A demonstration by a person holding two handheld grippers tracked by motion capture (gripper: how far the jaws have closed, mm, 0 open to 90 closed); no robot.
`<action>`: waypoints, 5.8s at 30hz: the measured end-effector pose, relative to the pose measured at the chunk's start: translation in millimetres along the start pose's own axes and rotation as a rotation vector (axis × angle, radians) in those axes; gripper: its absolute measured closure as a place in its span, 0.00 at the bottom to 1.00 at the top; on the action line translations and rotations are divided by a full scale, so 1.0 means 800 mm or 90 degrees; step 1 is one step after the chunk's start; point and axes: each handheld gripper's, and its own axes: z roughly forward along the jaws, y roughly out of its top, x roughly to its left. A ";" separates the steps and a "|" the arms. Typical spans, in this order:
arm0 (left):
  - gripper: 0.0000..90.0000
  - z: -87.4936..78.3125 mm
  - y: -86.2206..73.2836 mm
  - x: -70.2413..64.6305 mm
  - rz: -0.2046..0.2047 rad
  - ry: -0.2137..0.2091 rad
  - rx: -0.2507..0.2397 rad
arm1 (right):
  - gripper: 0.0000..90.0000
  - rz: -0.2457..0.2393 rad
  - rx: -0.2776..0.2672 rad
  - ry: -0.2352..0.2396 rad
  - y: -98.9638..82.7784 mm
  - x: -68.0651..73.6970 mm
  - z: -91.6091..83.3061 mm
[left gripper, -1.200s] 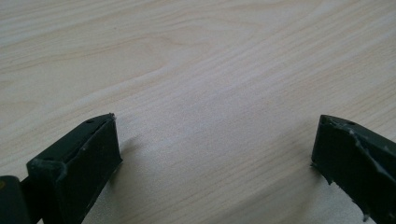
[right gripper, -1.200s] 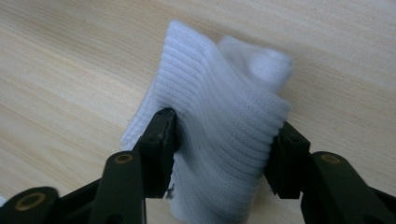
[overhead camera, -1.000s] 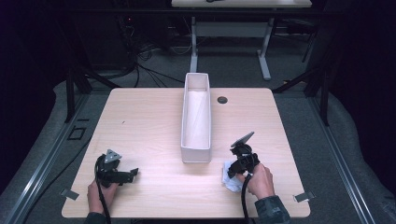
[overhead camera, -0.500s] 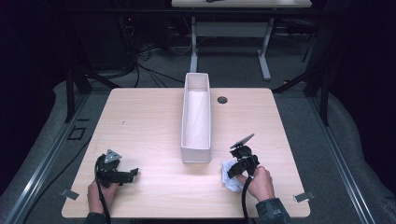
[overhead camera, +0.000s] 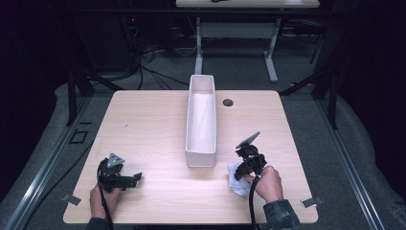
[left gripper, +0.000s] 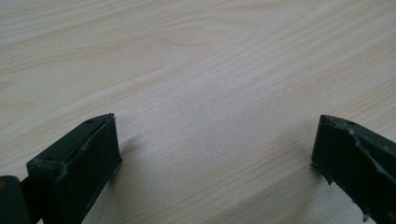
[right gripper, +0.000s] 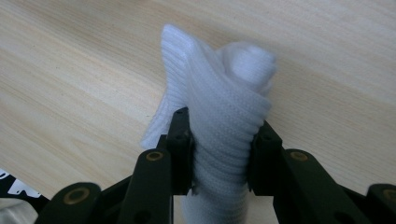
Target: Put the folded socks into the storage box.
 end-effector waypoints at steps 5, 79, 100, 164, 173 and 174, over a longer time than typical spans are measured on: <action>0.01 0.000 0.000 0.000 0.001 0.000 0.001 | 0.74 -0.002 0.003 -0.009 0.003 -0.001 -0.010; 0.01 0.000 0.000 0.000 -0.001 0.000 0.001 | 0.74 -0.081 -0.060 -0.066 0.089 0.039 -0.147; 0.01 0.000 0.000 0.000 -0.001 0.000 0.001 | 0.74 -0.107 -0.053 -0.075 0.124 0.066 -0.155; 0.01 0.000 0.000 0.000 0.000 0.000 0.001 | 0.74 -0.085 -0.032 -0.038 0.191 0.119 -0.081; 0.01 0.000 0.000 0.000 0.000 0.000 0.001 | 0.74 -0.084 -0.024 -0.037 0.194 0.123 -0.064; 0.01 0.000 0.000 0.000 0.000 -0.001 0.002 | 0.74 -0.083 -0.019 -0.028 0.194 0.123 -0.063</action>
